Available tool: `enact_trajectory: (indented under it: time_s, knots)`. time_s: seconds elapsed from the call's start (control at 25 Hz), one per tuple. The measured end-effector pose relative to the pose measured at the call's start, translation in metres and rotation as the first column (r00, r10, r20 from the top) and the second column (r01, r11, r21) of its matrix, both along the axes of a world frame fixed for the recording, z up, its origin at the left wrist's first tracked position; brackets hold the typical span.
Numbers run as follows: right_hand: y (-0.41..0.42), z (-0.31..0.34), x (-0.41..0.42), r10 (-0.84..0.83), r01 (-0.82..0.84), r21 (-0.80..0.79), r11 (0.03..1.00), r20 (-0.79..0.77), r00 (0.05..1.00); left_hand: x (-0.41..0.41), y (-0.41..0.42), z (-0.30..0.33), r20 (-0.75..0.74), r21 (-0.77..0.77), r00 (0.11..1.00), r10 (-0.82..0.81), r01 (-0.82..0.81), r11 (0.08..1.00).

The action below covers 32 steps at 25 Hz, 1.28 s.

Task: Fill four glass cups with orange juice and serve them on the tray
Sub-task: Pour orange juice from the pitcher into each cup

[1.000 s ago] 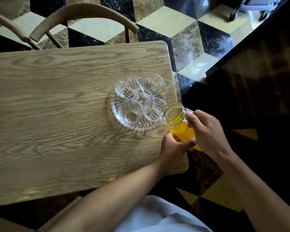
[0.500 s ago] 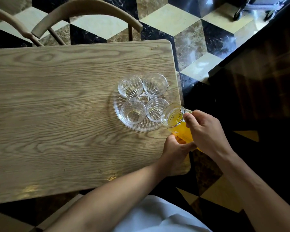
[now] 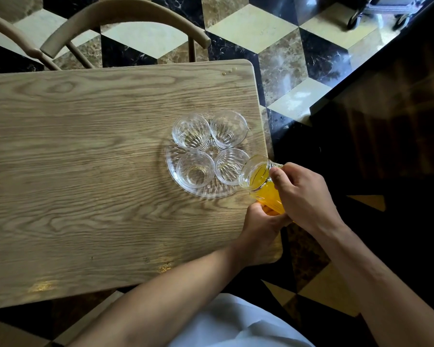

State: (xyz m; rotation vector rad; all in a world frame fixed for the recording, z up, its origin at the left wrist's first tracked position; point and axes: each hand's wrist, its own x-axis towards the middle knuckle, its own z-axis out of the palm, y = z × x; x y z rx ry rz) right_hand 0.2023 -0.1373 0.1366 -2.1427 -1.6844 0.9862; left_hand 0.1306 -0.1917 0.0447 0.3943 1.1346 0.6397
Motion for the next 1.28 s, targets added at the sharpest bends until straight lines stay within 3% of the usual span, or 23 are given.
enact_trajectory:
  time_s: [0.96, 1.28]
  knots:
    - [0.013, 0.004, -0.014, 0.054, -0.051, -0.028, 0.998, 0.108, 0.993, -0.003, 0.005, 0.016, 0.015, 0.044, 0.997, 0.073, -0.074, 0.996]
    - [0.017, 0.006, -0.015, 0.052, -0.046, -0.05, 0.998, 0.138, 0.989, 0.002, 0.001, 0.006, 0.051, -0.019, 0.987, 0.151, -0.15, 0.988]
